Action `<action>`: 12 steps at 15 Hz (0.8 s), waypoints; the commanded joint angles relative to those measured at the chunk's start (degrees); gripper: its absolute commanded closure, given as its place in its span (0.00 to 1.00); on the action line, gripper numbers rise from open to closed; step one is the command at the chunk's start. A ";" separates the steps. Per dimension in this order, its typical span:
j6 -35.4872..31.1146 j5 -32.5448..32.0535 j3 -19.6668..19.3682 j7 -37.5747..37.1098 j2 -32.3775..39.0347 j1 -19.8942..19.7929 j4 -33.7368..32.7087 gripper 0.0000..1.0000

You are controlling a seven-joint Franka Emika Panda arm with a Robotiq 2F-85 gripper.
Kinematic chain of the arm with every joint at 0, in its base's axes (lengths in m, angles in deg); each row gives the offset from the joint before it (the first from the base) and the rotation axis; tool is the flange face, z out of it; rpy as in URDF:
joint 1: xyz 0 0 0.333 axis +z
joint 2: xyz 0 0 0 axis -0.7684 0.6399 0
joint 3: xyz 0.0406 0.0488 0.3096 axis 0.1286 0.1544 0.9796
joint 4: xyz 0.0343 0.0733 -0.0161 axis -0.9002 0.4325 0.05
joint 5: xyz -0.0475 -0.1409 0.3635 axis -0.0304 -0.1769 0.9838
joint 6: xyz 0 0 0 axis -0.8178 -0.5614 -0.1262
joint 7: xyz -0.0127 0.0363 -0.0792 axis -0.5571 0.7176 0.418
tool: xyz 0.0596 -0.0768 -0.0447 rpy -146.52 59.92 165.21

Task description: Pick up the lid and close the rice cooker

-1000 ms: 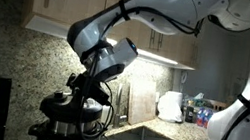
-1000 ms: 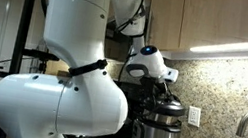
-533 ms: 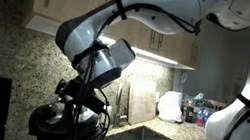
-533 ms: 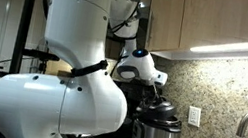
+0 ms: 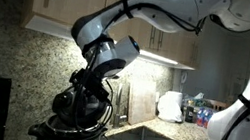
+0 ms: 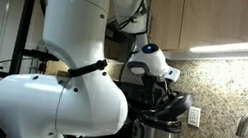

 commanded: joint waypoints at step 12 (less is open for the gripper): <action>-0.54 7.36 1.52 -1.85 11.19 2.53 3.52 1.00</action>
